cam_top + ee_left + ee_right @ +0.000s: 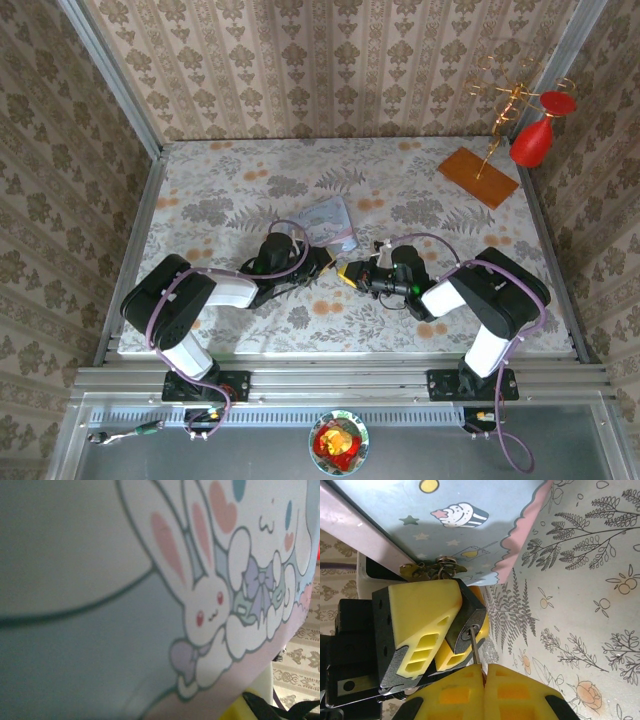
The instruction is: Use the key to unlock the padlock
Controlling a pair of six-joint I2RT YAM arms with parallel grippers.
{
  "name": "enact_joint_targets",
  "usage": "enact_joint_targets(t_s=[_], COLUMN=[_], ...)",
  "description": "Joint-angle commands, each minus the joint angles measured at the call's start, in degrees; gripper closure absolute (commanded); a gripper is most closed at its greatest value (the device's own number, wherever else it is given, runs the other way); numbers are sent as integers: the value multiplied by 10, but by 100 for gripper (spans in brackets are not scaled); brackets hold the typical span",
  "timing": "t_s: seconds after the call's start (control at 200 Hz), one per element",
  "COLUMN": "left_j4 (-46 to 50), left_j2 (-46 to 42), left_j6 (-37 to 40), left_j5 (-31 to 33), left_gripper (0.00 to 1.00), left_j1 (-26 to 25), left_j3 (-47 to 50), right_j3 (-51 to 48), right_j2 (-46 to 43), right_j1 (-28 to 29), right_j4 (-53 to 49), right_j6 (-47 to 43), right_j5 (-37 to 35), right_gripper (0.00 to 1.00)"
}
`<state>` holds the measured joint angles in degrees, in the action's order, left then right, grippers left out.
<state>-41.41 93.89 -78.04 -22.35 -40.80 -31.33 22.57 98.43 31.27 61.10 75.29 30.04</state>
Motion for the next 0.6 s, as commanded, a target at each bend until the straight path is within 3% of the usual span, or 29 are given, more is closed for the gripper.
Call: enact_joint_targets(t_s=[0.0, 0.59], left_j4=[2, -5], left_j2=[-22, -21], left_j6=[-2, -9], left_j5=[-104, -112], left_gripper=[95, 95], left_j1=[-38, -38], left_j3=[-18, -25], right_j3=[34, 55], right_j2=[14, 15], right_j1=[-15, -36], right_j4=[4, -38], right_j6=[-15, -22], right_j5=[-65, -59], right_gripper=[100, 100])
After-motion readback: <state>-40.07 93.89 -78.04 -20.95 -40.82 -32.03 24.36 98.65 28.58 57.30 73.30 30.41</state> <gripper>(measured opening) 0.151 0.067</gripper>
